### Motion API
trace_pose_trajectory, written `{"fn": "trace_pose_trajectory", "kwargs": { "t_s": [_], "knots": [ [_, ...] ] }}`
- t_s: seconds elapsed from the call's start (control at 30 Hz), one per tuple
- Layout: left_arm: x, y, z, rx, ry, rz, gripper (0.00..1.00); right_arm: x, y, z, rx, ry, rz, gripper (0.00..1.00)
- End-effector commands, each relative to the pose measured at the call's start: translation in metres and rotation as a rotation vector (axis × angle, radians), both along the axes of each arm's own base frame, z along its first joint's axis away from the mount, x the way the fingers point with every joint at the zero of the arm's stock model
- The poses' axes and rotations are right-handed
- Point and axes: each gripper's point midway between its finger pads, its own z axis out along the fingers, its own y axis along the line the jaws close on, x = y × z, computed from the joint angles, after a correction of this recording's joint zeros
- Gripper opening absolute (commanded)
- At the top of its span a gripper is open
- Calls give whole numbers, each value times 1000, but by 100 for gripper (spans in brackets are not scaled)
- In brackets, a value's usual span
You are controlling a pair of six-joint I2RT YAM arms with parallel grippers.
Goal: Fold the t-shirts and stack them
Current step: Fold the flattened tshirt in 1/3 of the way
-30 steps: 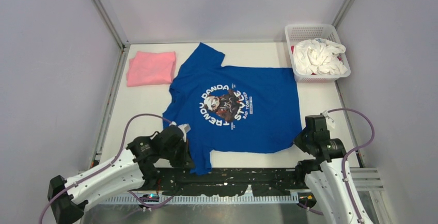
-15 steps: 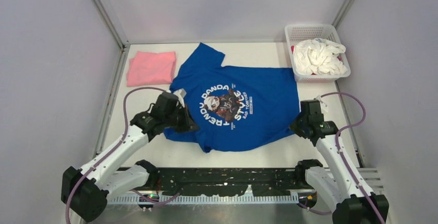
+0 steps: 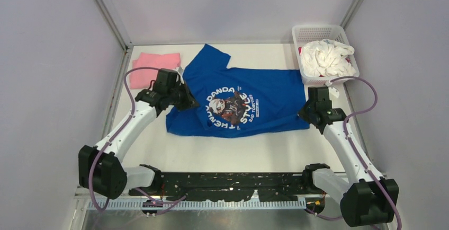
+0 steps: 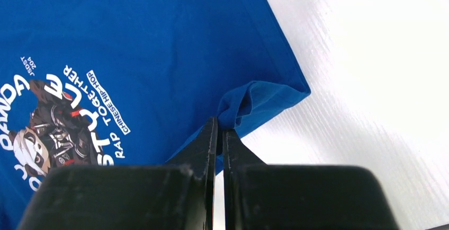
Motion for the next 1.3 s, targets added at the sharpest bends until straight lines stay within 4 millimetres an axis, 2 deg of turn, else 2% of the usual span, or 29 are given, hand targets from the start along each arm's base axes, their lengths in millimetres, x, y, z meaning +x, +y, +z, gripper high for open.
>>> {"fn": "trace_pose_trajectory", "kwargs": {
  "t_s": [0.0, 0.23, 0.3, 0.4, 0.5, 0.53, 0.57, 0.6, 0.63, 0.67, 0.7, 0.73, 0.77, 0.8, 0.83, 0.87, 0.9, 0.97, 1.0, 1.03, 1.13, 1.27],
  "knots": [
    [29, 5, 20, 21, -54, 17, 0, 24, -12, 23, -56, -70, -29, 5],
    [63, 4, 10, 59, 13, 35, 0, 46, -14, 20, -61, -67, -28, 5],
    [72, 4, 2, 81, 47, 40, 0, 55, -14, 17, -60, -61, -26, 6],
    [96, 7, -4, 108, 68, 72, 0, 71, -17, 7, -62, -39, -37, 6],
    [126, 21, -14, 153, 85, 137, 0, 85, -24, -7, -65, 0, -60, 6],
    [136, 24, -16, 156, 92, 152, 0, 92, -26, -4, -61, -9, -65, 8],
    [146, 28, -21, 167, 105, 172, 0, 96, -26, -12, -57, 17, -66, 10],
    [155, 30, -24, 175, 115, 186, 0, 103, -24, -9, -44, 8, -61, 12],
    [162, 32, -26, 180, 128, 190, 0, 106, -31, -15, -38, 25, -81, 19],
    [170, 31, -28, 178, 140, 182, 4, 112, -31, -12, -32, 13, -81, 23],
    [174, 29, -27, 177, 150, 164, 18, 115, -32, -17, -30, 26, -80, 34],
    [176, 27, -28, 184, 163, 146, 36, 120, -31, -13, -30, 21, -73, 41],
    [178, 27, -27, 189, 168, 135, 58, 121, -32, -16, -32, 34, -71, 52],
    [178, 27, -27, 193, 168, 127, 79, 123, -32, -14, -34, 35, -67, 57],
    [176, 28, -25, 199, 162, 124, 94, 123, -32, -12, -37, 32, -64, 65],
    [176, 30, -22, 203, 144, 125, 99, 123, -32, -12, -40, 32, -65, 69],
    [174, 32, -15, 205, 119, 125, 99, 122, -32, -8, -42, 19, -62, 75],
    [167, 33, -5, 204, 85, 121, 100, 119, -31, -3, -44, 2, -55, 82],
    [159, 35, -6, 205, 80, 120, 100, 114, -28, -5, -44, 5, -40, 85],
    [151, 35, -4, 203, 69, 114, 100, 112, -27, 1, -48, -14, -31, 90],
    [123, 31, -7, 195, 38, 91, 100, 99, -7, 5, -61, -35, 34, 100],
    [100, 21, -32, 129, 31, 50, 100, 88, 22, -9, -35, -51, 131, 96]
  ]
}}
